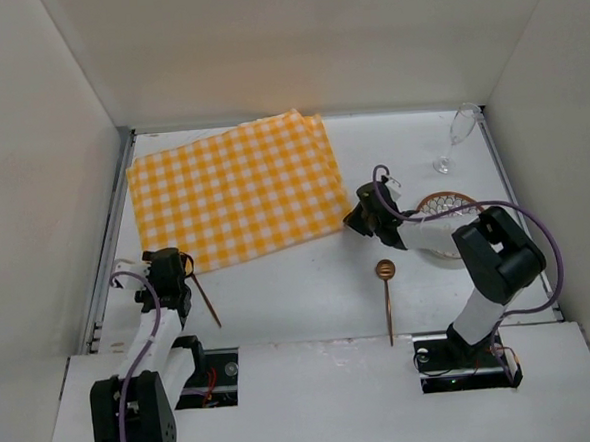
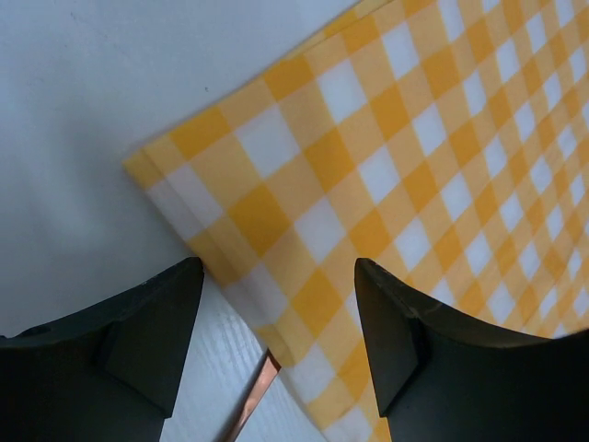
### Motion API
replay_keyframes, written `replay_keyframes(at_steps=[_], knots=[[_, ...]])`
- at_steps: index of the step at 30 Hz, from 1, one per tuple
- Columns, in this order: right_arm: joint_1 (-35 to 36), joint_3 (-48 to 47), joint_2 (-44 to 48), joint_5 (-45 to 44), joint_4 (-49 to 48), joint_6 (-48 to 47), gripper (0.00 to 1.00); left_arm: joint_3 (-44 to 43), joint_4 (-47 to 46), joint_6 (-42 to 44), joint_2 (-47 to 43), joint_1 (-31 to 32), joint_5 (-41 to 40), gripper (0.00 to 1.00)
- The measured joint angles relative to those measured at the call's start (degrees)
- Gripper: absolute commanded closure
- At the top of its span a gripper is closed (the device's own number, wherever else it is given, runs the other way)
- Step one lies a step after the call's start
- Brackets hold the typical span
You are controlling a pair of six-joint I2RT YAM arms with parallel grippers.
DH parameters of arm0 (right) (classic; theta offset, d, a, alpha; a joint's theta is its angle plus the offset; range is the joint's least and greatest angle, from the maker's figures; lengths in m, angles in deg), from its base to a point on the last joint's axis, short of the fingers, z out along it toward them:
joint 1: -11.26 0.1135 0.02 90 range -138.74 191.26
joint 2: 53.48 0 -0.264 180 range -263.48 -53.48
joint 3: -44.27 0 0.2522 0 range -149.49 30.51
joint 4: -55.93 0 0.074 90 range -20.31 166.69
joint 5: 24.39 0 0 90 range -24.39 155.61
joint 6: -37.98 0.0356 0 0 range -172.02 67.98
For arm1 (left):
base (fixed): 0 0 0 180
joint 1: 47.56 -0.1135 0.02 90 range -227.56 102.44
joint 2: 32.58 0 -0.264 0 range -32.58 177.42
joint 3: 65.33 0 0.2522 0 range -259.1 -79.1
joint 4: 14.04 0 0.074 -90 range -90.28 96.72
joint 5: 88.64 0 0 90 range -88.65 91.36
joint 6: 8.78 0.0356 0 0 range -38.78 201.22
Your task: Set the dinner table for one person
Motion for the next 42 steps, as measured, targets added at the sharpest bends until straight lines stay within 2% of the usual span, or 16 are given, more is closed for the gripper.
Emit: replay_keyframes(at_steps=[3,9,12,16,24,34,42], knots=[[-0.7,0.8,1.9,0.2,-0.6,0.0,0.87,0.5,-3.0,0.0,1.4,-0.7,0.2,0.40],[-1.2,3.5,6.1,0.5,-4.5,-0.5,0.87,0.3,-11.4,0.3,9.9,-0.7,1.0,0.82],[-1.6,5.6,8.0,0.6,-6.1,-0.8,0.87,-0.5,-14.6,1.7,13.7,-1.1,2.1,0.89],[-2.4,8.3,10.7,0.7,-7.3,-1.1,0.87,-5.0,-15.0,3.8,17.0,-0.2,2.6,0.92],[-5.1,12.0,15.5,0.8,-8.7,-1.3,0.89,-17.6,-18.9,8.5,24.6,6.1,2.2,0.94],[-9.5,19.1,26.0,-1.0,-6.8,-1.7,0.89,-23.3,-21.5,9.5,36.9,15.7,2.4,0.94],[-10.2,23.7,31.8,-2.3,-4.0,-1.9,0.89,-27.6,-24.3,8.0,41.9,19.2,4.1,0.94]])
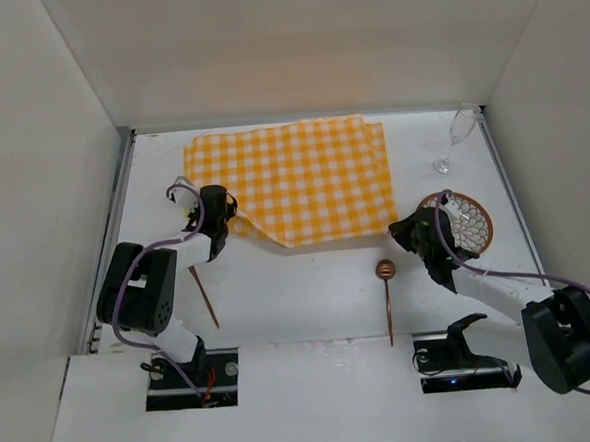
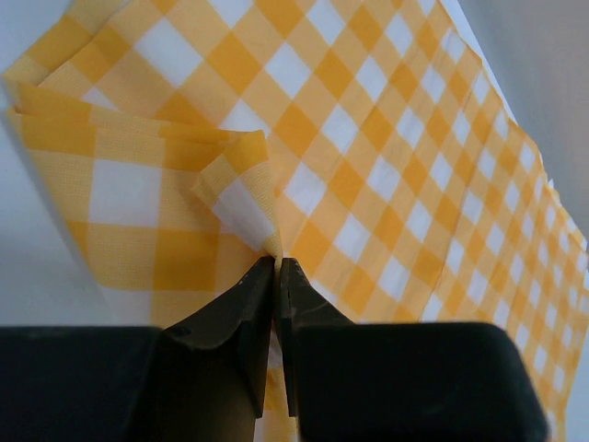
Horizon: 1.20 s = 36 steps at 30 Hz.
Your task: Set the dinner table for one person
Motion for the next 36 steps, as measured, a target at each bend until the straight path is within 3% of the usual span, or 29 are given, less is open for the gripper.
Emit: replay_keyframes(at_steps=[13,21,30,36], knots=[[-0.1,3.4,1.0,-0.8,2.9,0.0,0.88,17.1,2.2,-0.7,-17.1,-4.5,1.9,0.92],[0.0,3.9,2.5,-1.1,4.6,0.0,0.88,20.9,6.3,-0.3,-22.5,-4.7,3.3,0.95],[0.3,6.4,13.1,-2.1,11.9,0.7,0.80,23.4,12.5,0.1,-28.9,-4.8,5.2,0.92],[-1.6,6.4,12.3,-2.6,13.0,-0.5,0.80,23.3,12.9,0.3,-26.6,-4.2,5.1,0.91]])
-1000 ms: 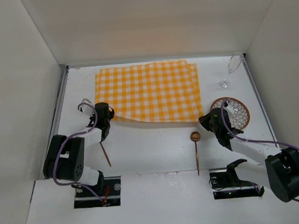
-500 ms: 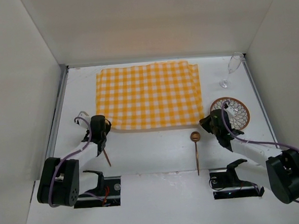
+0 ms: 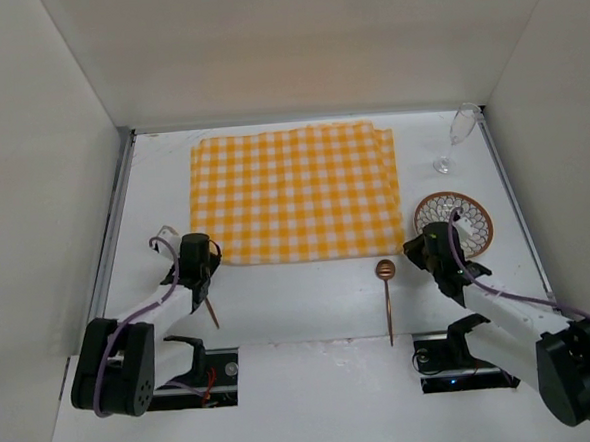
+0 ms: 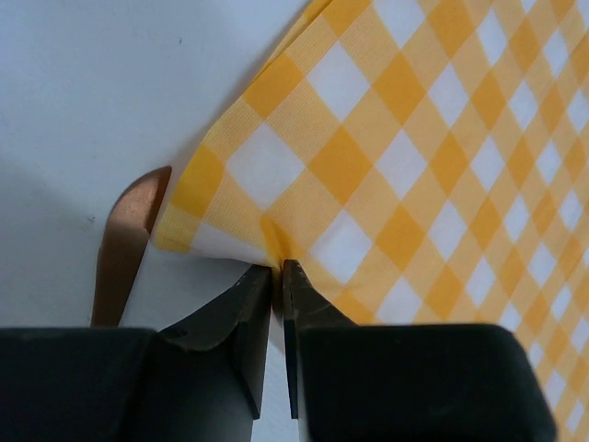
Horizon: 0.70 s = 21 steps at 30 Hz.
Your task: Set the dinner table for one person
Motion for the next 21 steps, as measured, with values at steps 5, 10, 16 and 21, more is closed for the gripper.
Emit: replay_keyframes(at_steps=[5,10,16,21], knots=[[0.1,-2.3,-6.3,0.0,0.2,-2.2,0.55,-1.9,-2.6,-0.2,5.1,1.7,-0.2,0.91],[0.1,-5.5,-11.6,0.1,-1.3,-3.7,0.53,-2.9,-3.0,0.4,6.3,1.9,0.1,0.79],[0.1,-6.2,-13.9,0.3,-1.5,-4.0,0.80,-2.6,3.3,2.4,-2.3,0.3,-1.1,0.60],[-0.2,-6.4,-13.2,0.3,-1.2,-3.7,0.67,-2.6,8.3,3.3,-11.3,1.3,-4.0,0.47]])
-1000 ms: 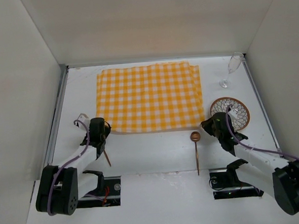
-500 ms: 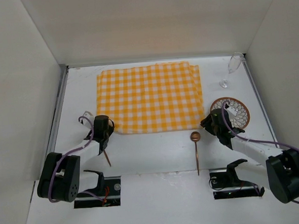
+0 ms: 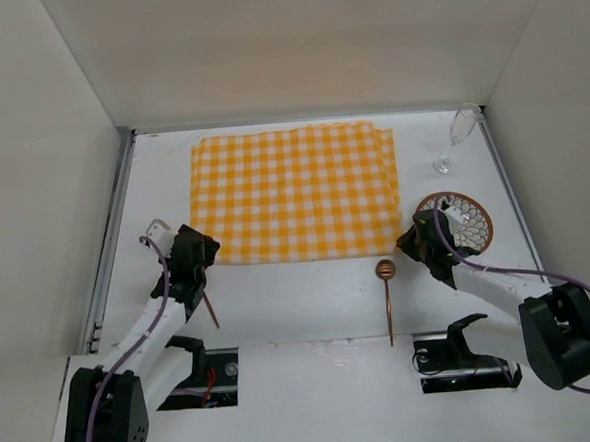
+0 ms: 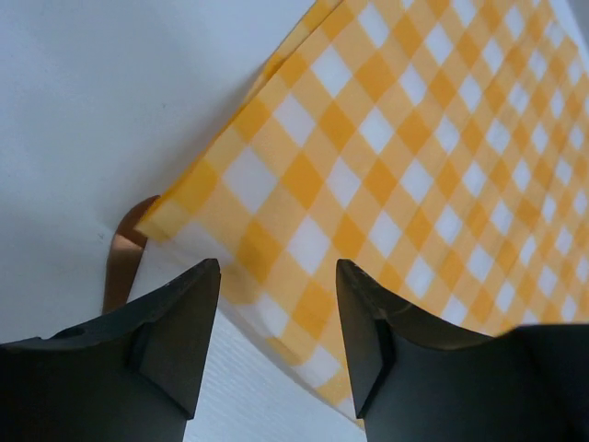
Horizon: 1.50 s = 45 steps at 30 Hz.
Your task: Set the dinner table for one person
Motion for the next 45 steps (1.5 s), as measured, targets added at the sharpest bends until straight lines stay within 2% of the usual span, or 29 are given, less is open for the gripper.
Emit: replay_keyframes(at_steps=[2,4,6,9,11,15,17,20,24,27,33,40,45], knots=[[-0.1,0.0,1.0,-0.2,0.3,0.1,0.55,0.0,0.7,0.5,-2.8,1.3,-0.6,0.46],[-0.1,-0.2,2.4,-0.5,0.9,0.2,0.48,0.0,1.0,1.3,-5.2,3.6,-1.1,0.46],[-0.1,-0.6,4.5,-1.1,2.1,0.1,0.44,0.0,1.4,2.1,-7.0,5.9,-2.1,0.46],[0.0,-2.3,8.1,-2.0,5.0,-0.5,0.43,0.0,2.0,3.3,-9.7,9.4,-4.4,0.48],[0.3,-3.7,10.9,-2.7,6.9,-0.9,0.44,0.0,1.9,3.9,-11.1,12.1,-6.4,0.55],[0.7,-5.0,18.8,-5.1,10.9,-1.0,0.44,0.0,-2.8,6.3,-8.9,18.6,-8.7,0.82],[-0.1,-5.0,23.2,-6.8,13.7,-0.7,0.43,0.0,-7.3,8.7,-5.1,22.0,-9.3,0.85],[-5.6,-4.9,28.2,-8.5,18.1,0.6,0.43,0.0,-13.0,11.5,0.7,25.4,-9.2,0.80],[-14.8,-3.9,32.4,-9.5,23.6,2.2,0.42,0.0,-19.6,14.1,5.9,27.9,-7.2,0.61],[-19.8,-2.8,34.1,-10.6,27.3,2.8,0.42,0.0,-23.1,15.3,8.9,28.5,-4.3,0.54],[-26.5,-2.3,33.7,-12.3,30.6,2.9,0.42,0.5,-27.5,15.5,10.1,28.7,-1.6,0.51],[-27.1,-0.5,25.9,-10.1,28.9,3.1,0.43,1.9,-29.1,15.3,9.0,28.1,-0.6,0.50],[-27.8,1.3,21.0,-8.4,25.8,3.2,0.47,1.9,-30.0,14.6,9.8,27.8,0.0,0.50]])
